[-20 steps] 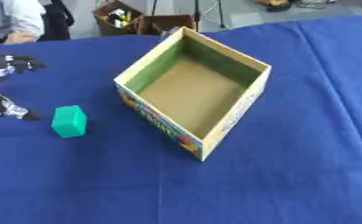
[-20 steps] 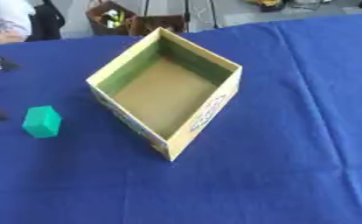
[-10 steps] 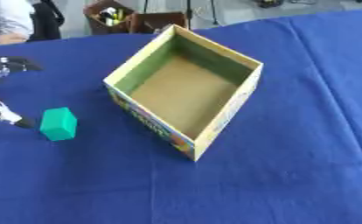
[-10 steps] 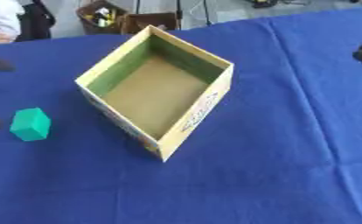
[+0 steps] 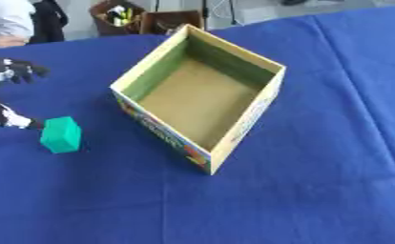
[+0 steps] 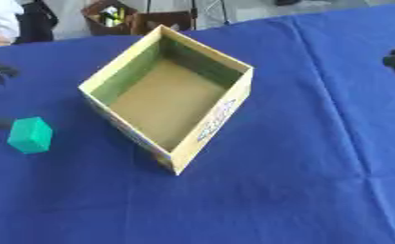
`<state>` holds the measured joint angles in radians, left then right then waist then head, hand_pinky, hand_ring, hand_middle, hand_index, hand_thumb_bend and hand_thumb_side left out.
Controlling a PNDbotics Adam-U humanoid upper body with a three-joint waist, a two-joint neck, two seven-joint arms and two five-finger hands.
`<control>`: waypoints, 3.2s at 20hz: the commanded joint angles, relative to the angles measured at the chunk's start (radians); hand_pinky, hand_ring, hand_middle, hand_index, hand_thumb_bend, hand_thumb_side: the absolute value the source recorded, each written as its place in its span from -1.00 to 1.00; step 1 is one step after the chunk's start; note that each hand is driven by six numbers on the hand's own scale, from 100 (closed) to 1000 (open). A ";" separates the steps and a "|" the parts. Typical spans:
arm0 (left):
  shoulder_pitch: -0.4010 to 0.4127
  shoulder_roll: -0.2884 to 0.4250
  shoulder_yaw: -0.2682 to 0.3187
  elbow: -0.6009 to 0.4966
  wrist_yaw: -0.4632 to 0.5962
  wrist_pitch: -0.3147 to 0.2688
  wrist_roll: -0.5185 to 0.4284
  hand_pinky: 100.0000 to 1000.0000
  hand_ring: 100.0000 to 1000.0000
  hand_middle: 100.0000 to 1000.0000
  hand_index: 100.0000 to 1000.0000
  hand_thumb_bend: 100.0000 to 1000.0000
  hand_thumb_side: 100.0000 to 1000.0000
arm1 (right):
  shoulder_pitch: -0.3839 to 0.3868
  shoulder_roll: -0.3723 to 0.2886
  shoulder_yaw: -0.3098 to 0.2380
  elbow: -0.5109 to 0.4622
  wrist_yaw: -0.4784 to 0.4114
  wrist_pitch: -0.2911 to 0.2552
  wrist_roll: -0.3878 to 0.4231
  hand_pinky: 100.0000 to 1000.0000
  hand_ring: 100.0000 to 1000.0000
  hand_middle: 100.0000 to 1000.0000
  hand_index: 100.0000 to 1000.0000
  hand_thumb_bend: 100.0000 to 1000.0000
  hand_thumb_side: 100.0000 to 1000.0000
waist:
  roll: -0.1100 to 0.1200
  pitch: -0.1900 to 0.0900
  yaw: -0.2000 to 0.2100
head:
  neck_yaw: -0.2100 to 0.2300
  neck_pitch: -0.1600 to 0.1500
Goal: Pick up objects on the table and place them in the box.
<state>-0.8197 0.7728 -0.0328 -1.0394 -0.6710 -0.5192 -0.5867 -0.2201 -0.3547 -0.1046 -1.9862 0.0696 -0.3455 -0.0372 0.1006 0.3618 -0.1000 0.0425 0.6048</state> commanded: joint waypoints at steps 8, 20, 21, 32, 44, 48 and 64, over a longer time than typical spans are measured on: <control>-0.032 0.025 -0.008 -0.008 0.021 -0.050 -0.230 0.51 0.63 0.78 1.00 0.46 0.05 | -0.012 -0.006 -0.001 -0.014 0.003 0.014 0.004 0.89 0.80 0.40 0.67 -1.00 0.64 | 0.010 -0.016 -0.006 | 0.004 -0.005; -0.038 -0.019 -0.033 -0.001 -0.059 -0.036 -0.266 0.50 0.62 0.71 0.99 0.39 0.05 | -0.023 0.000 0.001 -0.014 -0.003 0.021 0.008 0.89 0.80 0.40 0.67 -1.00 0.64 | 0.012 -0.009 -0.014 | 0.010 -0.013; -0.037 -0.022 -0.034 -0.001 -0.068 -0.038 -0.260 0.49 0.60 0.68 0.96 0.37 0.06 | -0.024 0.000 0.001 -0.014 -0.004 0.021 0.008 0.89 0.80 0.40 0.67 -1.00 0.64 | 0.012 -0.009 -0.014 | 0.010 -0.014; -0.044 0.006 -0.005 -0.091 -0.083 -0.038 -0.201 0.51 0.62 0.67 0.95 0.24 0.24 | -0.011 0.001 0.004 -0.014 -0.002 0.028 0.015 0.90 0.80 0.40 0.67 -1.00 0.64 | 0.010 -0.019 -0.003 | -0.001 -0.005; 0.021 0.035 -0.040 -0.219 -0.040 -0.006 -0.294 0.54 0.64 0.68 0.97 0.18 0.26 | 0.001 0.002 0.001 -0.014 -0.004 0.032 0.012 0.90 0.80 0.40 0.67 -1.00 0.64 | -0.001 -0.032 0.018 | -0.014 0.002; 0.042 0.043 -0.055 -0.239 -0.019 0.001 -0.318 0.54 0.63 0.68 0.97 0.21 0.24 | 0.003 -0.001 -0.001 -0.014 -0.009 0.031 0.009 0.90 0.80 0.40 0.67 -1.00 0.64 | -0.004 -0.038 0.024 | -0.017 0.005; 0.092 0.039 -0.090 -0.237 -0.082 0.005 -0.320 0.55 0.63 0.64 0.93 0.13 0.24 | 0.007 0.001 -0.007 -0.014 -0.015 0.035 0.005 0.90 0.80 0.40 0.68 -1.00 0.64 | -0.010 -0.045 0.032 | -0.025 -0.002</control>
<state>-0.7194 0.7749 -0.1256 -1.2725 -0.7432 -0.3545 -0.7516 -0.2068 -0.3468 -0.1046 -1.9862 0.0614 -0.3117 -0.0315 0.0951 0.3389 -0.0681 0.0167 0.6071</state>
